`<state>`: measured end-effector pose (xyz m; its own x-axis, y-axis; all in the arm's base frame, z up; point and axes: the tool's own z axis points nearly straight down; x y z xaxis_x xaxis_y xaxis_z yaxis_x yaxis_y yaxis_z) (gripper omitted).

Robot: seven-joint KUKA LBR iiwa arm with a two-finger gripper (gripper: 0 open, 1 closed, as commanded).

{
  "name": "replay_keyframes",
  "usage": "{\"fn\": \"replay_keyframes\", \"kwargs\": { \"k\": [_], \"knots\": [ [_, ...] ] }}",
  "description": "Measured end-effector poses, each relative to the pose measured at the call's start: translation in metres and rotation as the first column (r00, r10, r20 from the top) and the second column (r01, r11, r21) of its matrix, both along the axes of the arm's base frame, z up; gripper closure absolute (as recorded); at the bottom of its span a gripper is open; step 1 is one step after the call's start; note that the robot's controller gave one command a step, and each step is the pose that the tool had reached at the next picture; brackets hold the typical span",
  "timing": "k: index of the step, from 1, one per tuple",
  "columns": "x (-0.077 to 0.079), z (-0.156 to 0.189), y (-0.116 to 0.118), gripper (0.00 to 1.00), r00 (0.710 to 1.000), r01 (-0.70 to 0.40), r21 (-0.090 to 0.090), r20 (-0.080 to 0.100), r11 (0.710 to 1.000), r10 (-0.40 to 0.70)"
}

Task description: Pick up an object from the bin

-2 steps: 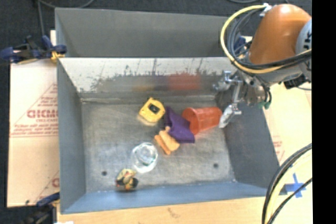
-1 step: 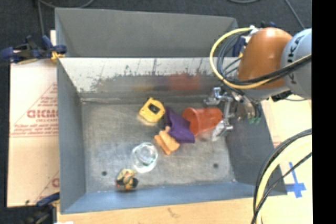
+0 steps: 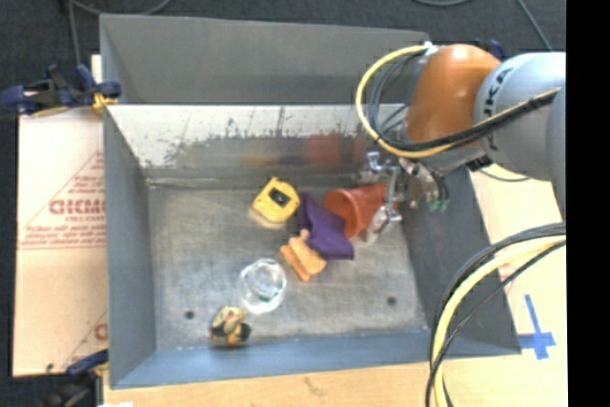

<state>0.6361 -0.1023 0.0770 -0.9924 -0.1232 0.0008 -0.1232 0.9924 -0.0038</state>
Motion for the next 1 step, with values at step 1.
{"fn": "replay_keyframes", "kwargs": {
  "k": [1],
  "knots": [
    [0.0001,0.0,0.0,1.0,1.0,0.0,0.0,0.0,1.0,0.0]
  ]
}}
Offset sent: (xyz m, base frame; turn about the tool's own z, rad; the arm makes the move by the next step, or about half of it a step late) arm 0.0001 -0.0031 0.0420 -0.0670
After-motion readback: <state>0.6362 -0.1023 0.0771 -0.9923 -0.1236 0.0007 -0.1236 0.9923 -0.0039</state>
